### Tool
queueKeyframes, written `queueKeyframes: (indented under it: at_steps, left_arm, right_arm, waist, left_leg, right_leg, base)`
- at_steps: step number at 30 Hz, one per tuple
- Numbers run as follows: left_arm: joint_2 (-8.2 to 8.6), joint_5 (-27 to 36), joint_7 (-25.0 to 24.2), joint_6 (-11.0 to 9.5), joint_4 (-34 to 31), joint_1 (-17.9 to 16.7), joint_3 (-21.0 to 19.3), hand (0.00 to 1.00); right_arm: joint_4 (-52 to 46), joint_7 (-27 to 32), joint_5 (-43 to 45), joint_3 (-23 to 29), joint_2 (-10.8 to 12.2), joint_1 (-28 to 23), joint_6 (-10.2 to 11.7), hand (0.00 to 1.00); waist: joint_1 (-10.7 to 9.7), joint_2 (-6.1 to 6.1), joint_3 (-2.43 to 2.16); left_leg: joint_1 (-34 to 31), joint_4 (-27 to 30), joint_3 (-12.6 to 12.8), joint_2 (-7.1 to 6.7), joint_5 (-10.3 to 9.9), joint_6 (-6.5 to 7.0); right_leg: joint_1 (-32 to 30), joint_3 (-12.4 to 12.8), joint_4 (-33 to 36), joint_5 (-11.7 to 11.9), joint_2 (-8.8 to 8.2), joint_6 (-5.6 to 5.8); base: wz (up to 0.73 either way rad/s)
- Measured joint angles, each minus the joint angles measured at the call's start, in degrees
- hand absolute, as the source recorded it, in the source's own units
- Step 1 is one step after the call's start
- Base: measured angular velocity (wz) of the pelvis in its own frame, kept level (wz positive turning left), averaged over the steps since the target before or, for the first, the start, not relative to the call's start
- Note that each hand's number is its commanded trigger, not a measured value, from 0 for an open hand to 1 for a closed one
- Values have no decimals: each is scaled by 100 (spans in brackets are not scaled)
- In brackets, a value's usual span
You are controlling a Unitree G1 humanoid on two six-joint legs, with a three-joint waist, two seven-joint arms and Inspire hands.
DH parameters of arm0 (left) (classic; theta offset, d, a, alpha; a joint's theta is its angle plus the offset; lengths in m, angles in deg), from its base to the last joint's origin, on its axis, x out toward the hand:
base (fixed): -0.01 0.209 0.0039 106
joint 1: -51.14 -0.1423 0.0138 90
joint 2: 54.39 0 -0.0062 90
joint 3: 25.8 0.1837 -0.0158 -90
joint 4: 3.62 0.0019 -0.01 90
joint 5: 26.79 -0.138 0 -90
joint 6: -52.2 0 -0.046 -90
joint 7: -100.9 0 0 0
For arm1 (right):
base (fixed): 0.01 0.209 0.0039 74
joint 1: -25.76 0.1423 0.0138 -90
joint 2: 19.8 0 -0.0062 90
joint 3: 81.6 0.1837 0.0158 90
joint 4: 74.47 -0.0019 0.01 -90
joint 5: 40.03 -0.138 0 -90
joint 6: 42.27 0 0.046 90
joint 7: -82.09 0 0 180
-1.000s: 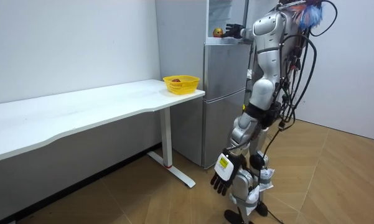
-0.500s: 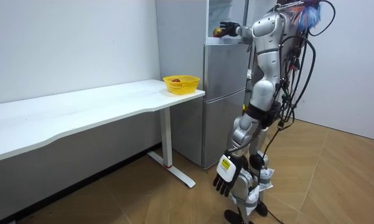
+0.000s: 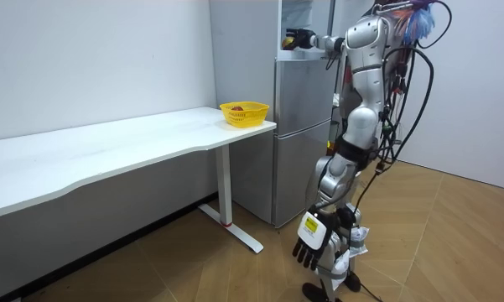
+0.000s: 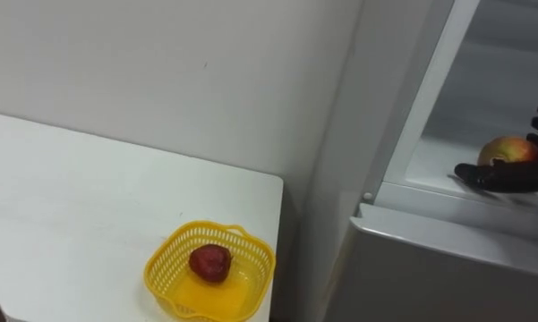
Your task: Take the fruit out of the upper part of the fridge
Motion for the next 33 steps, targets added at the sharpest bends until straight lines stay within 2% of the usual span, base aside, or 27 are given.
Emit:
queueKeyframes:
  at_steps: [7,14,20,25,26,27,28,29,33]
  left_arm:
    - [-7,18,0,1,-14,16,17,0]
    - [-101,46,5,-10,-52,41,22,0]
    - [-188,42,2,-12,-64,81,86,0]
    - [-193,8,-6,-13,-64,87,112,0]
    - [-194,7,-10,-13,-64,89,112,0]
    - [-194,7,-11,-13,-64,90,113,0]
    - [-194,7,-11,-13,-64,90,113,0]
    - [-194,8,-11,-13,-63,93,113,0]
    - [-194,6,-9,-14,-63,137,113,0]
  right_arm:
    - [254,-9,-29,-32,-44,3,0,0]
    - [386,-12,-25,-194,-46,4,3,0]
    - [388,-36,-31,-199,-118,5,26,0]
    - [395,-170,-30,-198,-130,6,70,0]
    - [395,-202,-30,-199,-131,6,70,44]
    - [395,-220,-30,-199,-132,6,74,61]
    - [396,-225,-30,-199,-133,6,77,97]
    - [397,-241,-27,-199,-135,6,84,100]
    - [397,-349,-8,-199,-153,7,118,100]
  waist:
    - [-1,-3,22]
    - [0,-94,28]
    - [9,-25,56]
    - [2,21,51]
    - [4,24,51]
    - [4,25,51]
    - [4,25,51]
    - [3,26,51]
    - [0,25,50]
  left_leg:
    - [-63,39,-67,-19,9,-8]
    - [-114,66,-59,-25,18,-3]
    - [-172,142,-63,-41,7,13]
    - [-183,157,-83,-55,8,16]
    - [-183,157,-84,-55,8,16]
    - [-185,157,-84,-55,8,16]
    - [-186,157,-84,-55,8,16]
    - [-187,157,-84,-55,8,16]
    - [-189,154,-84,-55,8,16]
  right_leg:
    - [-24,-43,5,0,-18,0]
    - [-64,1,10,1,-23,-1]
    - [-84,1,10,1,-36,-1]
    - [-86,-6,10,1,-39,-1]
    - [-87,-3,10,1,-40,-1]
    - [-91,0,10,1,-39,-1]
    - [-92,0,10,1,-39,-1]
    - [-93,-1,10,1,-40,-1]
    - [-98,-2,13,1,-41,-1]
  base:
    - [5]
    - [0]
    - [0]
    - [0]
    - [0]
    - [0]
    - [0]
    - [0]
    - [0]
